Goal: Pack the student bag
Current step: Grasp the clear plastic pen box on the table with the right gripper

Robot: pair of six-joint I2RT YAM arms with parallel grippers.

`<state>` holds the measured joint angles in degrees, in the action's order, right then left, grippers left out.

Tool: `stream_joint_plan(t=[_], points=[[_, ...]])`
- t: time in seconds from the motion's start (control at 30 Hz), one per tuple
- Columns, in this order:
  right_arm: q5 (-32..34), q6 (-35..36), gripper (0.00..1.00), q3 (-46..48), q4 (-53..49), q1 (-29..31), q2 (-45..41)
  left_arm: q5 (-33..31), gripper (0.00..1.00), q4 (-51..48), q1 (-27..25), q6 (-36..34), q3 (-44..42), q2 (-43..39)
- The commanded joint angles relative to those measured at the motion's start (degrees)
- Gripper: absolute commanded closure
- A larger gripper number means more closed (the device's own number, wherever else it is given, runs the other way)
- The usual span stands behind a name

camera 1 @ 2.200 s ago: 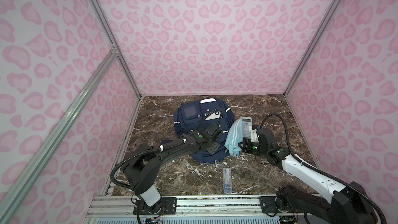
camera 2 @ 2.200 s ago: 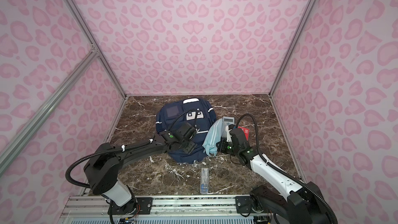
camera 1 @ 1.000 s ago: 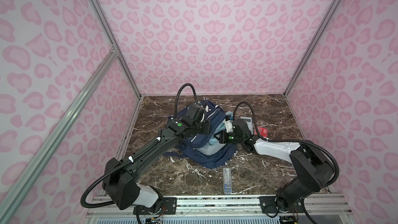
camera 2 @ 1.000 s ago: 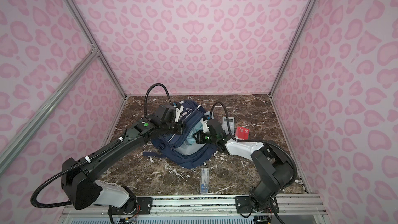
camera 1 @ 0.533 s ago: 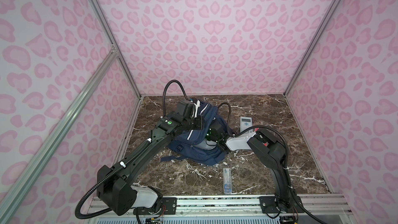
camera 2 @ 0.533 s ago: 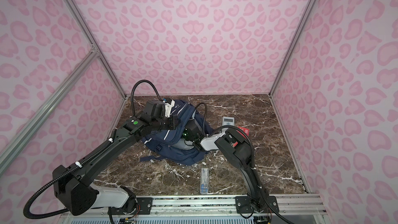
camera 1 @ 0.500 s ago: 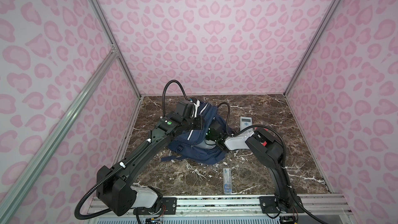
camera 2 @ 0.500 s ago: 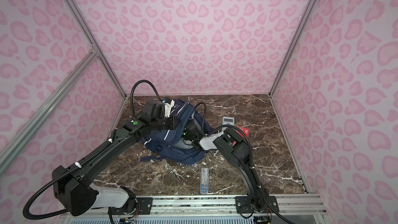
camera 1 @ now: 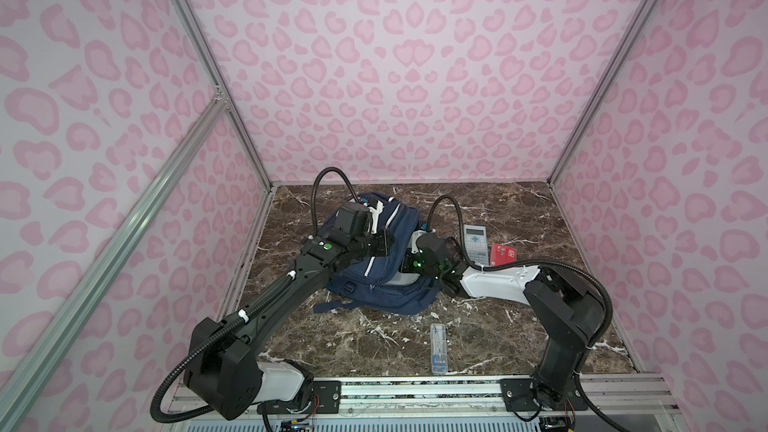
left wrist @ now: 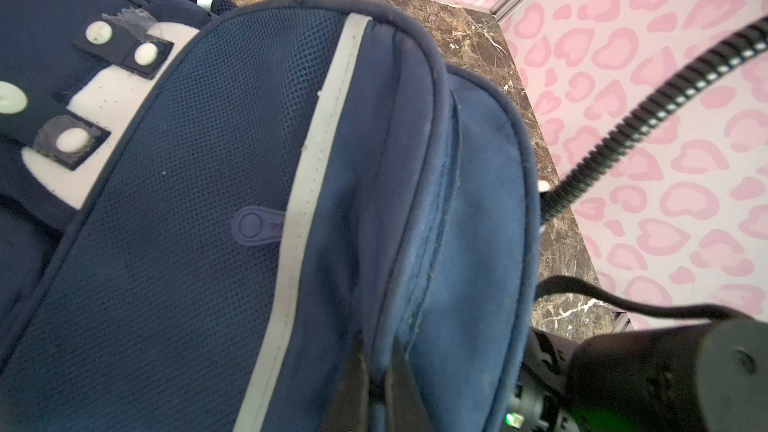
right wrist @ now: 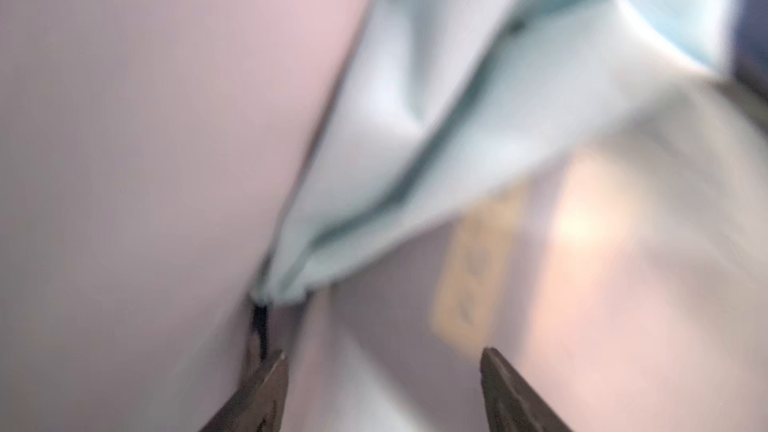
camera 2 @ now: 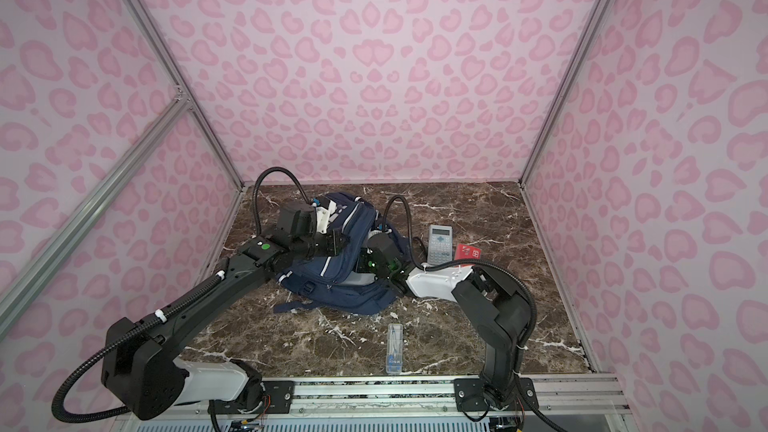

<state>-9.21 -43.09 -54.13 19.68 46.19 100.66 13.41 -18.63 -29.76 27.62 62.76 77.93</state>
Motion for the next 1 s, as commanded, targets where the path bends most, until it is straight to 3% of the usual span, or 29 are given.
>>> stream_joint_plan(t=[0.0, 0.07, 0.17, 0.23, 0.37, 0.4, 0.5, 0.73, 0.97], points=[[4.4, 5.0, 0.08, 3.9, -7.6, 0.6, -5.8, -4.0, 0.97, 1.7, 0.2, 0.0, -0.8, 0.2], [10.8, 8.5, 0.02, 5.7, -13.3, 2.4, -11.4, -4.7, 0.97, 1.9, 0.3, 0.2, -1.8, 0.0], [27.8, 14.8, 0.02, 7.8, -21.2, 8.4, -19.2, -4.0, 0.97, 2.8, 0.2, 0.5, -3.3, -0.5], [34.2, 11.2, 0.02, 8.9, -28.2, 9.3, -21.5, -3.7, 0.97, 3.1, 0.2, 0.4, -4.2, -0.8], [23.3, 4.4, 0.07, 8.3, -44.4, 6.5, -20.0, -3.1, 0.97, 4.2, 0.2, 1.1, -5.3, -0.2], [23.8, 3.0, 0.03, 10.1, -44.8, 9.2, -20.8, -2.4, 0.97, 4.9, 0.3, 1.6, -5.4, 0.1], [27.4, -3.3, 0.02, 12.0, -47.7, 18.2, -23.3, -0.4, 0.97, 7.4, 0.2, 3.1, -5.9, 1.1], [20.6, -13.7, 0.02, 17.2, -43.4, 24.7, -21.3, -0.3, 0.97, 7.0, 0.1, 3.2, -6.0, 1.8], [18.5, -14.0, 0.23, 18.9, -41.0, 25.7, -18.5, -1.3, 0.97, 6.3, 0.1, 2.9, -6.7, 0.4]])
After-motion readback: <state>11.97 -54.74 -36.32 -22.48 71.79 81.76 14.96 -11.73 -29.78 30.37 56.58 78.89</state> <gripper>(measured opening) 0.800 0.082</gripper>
